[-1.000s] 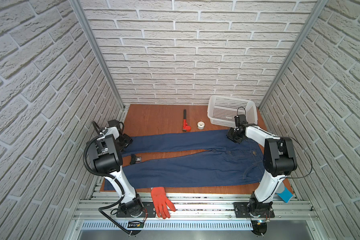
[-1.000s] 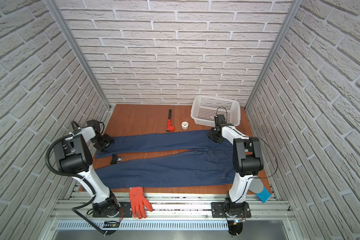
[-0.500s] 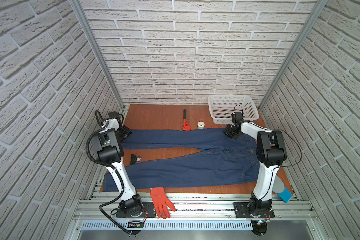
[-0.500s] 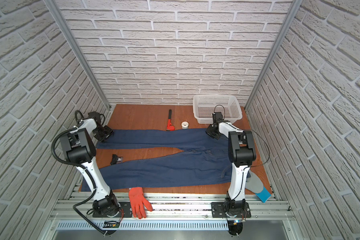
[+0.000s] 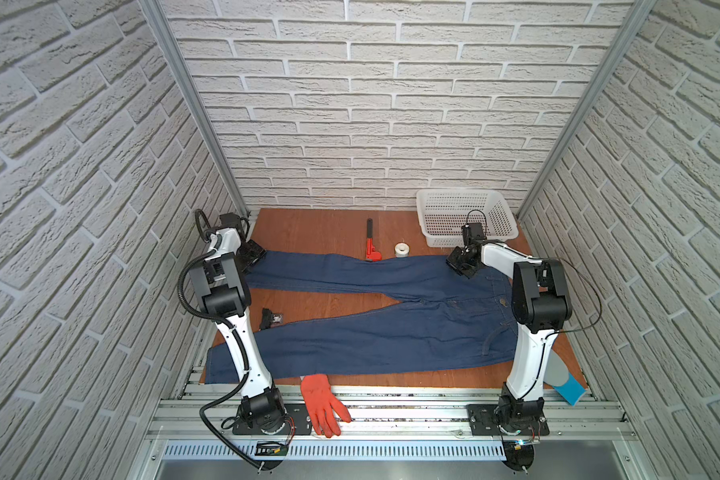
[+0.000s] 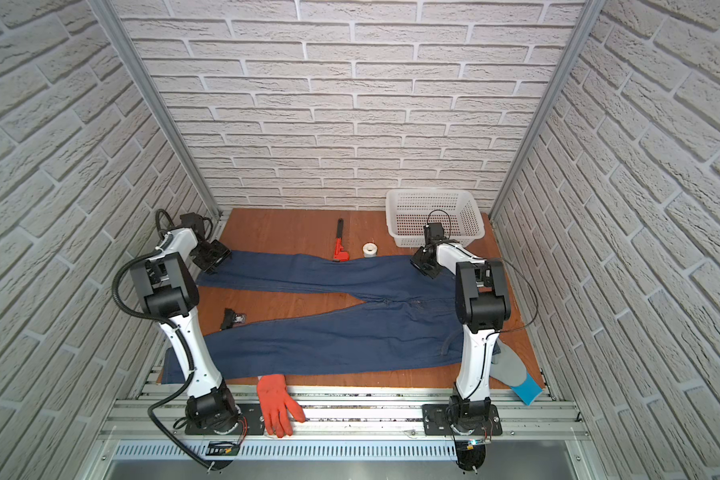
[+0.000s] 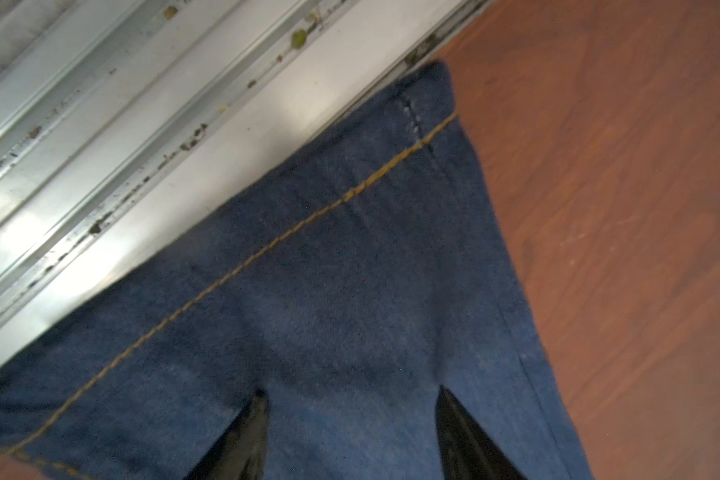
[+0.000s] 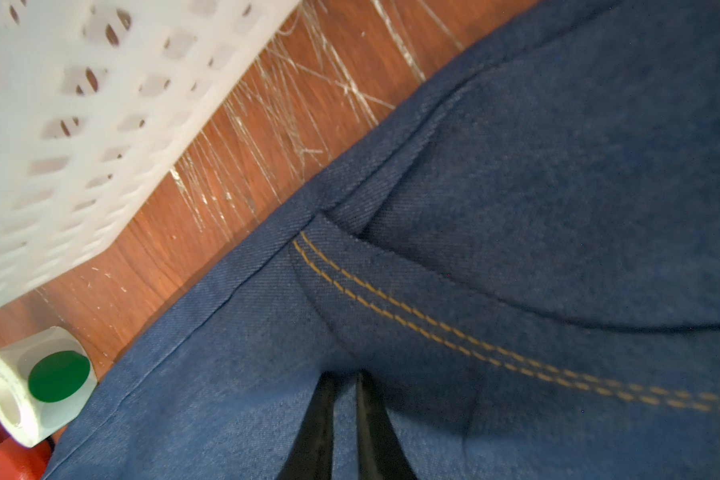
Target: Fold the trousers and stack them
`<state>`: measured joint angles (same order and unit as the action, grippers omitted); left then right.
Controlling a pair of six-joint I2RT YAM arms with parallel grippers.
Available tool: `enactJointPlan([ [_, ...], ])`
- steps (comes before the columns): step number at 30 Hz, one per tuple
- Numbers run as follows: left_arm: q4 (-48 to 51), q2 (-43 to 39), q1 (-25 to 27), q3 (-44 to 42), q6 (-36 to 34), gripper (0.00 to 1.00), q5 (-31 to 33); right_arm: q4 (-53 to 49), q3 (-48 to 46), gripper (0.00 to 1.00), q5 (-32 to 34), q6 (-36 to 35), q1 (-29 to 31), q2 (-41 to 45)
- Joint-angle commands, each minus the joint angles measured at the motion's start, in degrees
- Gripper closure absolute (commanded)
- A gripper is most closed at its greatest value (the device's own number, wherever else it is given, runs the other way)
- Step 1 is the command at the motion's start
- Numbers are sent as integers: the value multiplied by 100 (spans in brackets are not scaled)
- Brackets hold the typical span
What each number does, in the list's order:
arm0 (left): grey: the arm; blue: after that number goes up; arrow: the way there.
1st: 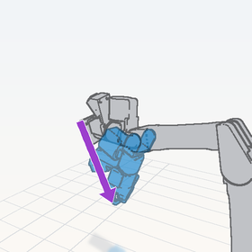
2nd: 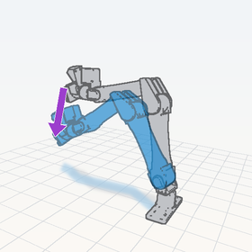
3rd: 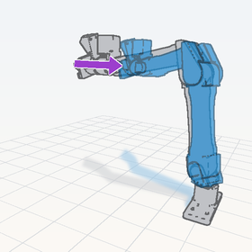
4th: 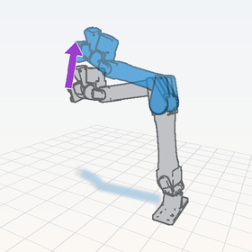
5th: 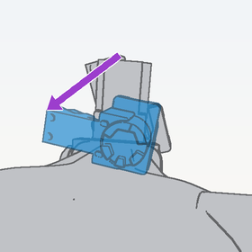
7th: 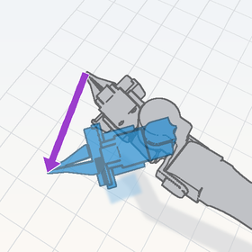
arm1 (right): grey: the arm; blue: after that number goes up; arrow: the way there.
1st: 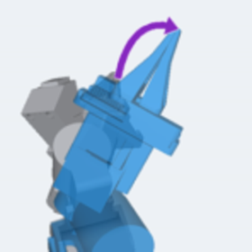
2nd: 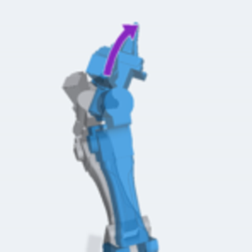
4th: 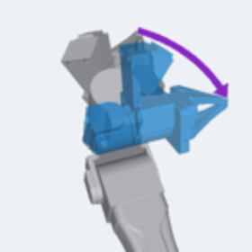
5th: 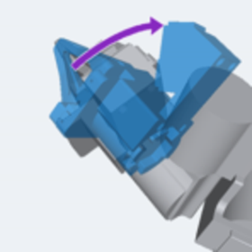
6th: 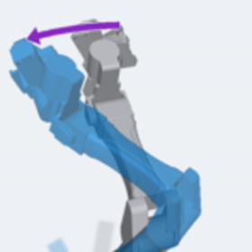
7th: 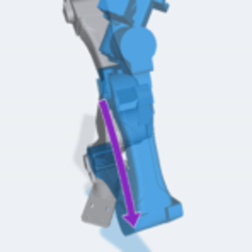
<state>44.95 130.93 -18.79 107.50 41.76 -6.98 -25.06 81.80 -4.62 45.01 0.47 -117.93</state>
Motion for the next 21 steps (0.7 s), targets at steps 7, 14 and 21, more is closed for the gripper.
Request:
enactJointPlan([
  [7,-574,-2061,-83,-799,87,13,-343,42,-168,65,662,-845,-108,2196],
  [14,-464,-3252,-126,-1489,-17,13,-391,-582,-490,66,831,-872,-407,3196],
  [21,-599,-4587,-324,-3022,-80,13,-480,-684,-1278,68,783,-628,-1038,3717],
])
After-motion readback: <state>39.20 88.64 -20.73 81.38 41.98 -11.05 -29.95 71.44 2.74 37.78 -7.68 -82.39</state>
